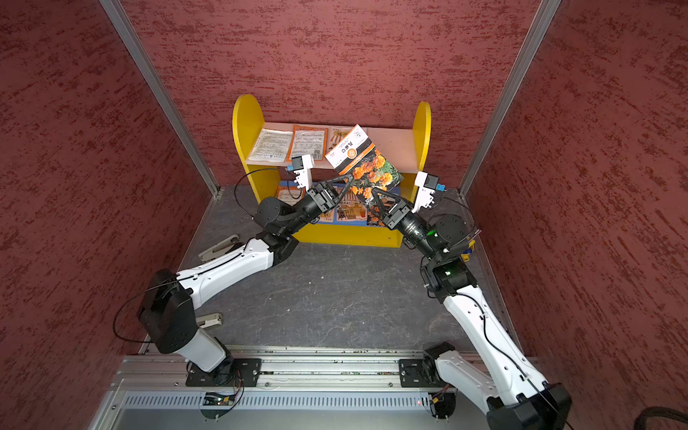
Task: Take the seed bag off the shelf
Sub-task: Pick up the seed packet from the shelf.
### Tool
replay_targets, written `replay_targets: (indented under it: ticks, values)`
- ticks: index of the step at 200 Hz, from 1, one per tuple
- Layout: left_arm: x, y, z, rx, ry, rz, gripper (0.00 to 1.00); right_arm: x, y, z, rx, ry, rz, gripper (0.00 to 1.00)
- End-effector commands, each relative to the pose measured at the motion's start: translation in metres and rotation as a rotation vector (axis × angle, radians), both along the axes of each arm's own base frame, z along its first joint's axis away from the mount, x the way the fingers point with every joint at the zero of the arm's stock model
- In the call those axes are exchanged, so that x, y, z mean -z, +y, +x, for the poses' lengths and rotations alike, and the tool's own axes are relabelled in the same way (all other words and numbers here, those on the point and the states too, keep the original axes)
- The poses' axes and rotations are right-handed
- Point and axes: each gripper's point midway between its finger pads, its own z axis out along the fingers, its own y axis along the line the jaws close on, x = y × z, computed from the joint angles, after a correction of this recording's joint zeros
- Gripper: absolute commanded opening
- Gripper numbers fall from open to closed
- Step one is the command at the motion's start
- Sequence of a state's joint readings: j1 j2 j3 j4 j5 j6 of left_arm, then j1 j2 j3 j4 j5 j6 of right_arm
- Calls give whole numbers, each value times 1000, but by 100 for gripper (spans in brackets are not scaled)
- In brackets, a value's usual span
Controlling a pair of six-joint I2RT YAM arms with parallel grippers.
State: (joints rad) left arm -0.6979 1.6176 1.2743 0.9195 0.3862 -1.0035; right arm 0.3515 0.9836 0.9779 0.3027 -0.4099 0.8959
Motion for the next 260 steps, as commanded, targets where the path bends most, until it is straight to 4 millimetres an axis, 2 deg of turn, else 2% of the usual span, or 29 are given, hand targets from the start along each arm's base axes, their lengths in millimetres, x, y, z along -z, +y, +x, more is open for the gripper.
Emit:
replay_targets:
  ticks: [1,39,88,95,140,157,172,197,225,243,260]
  values:
    - [-7,-4,-2,22,-22,-17,43,-5,1,-4,9,-38,-1,0]
    - [-7,-4,-1,29,-19,-15,22,-7,3,-5,7,-46,-4,0]
    - [-6,-3,0,41,-10,-11,3,-8,5,-5,0,-51,-5,0]
    - [-7,-3,-1,44,-13,-12,0,-8,6,-5,-5,-52,-6,7]
    - [-5,7,-4,90,15,46,0,-7,7,-11,1,-70,-99,46]
    - [2,19,-7,120,30,73,0,-3,7,-17,-1,-77,-188,63]
    - [10,31,-10,133,43,129,0,0,6,-25,1,-91,-273,72]
    - [29,50,-17,142,63,257,0,2,3,-44,-19,-122,-406,77]
    - [37,66,-39,217,28,336,0,4,5,-59,-76,-117,-510,80]
    - [45,72,-54,253,18,394,0,4,8,-66,-127,-117,-542,77]
    - [51,75,-63,259,9,452,0,0,20,-78,-236,-130,-531,71]
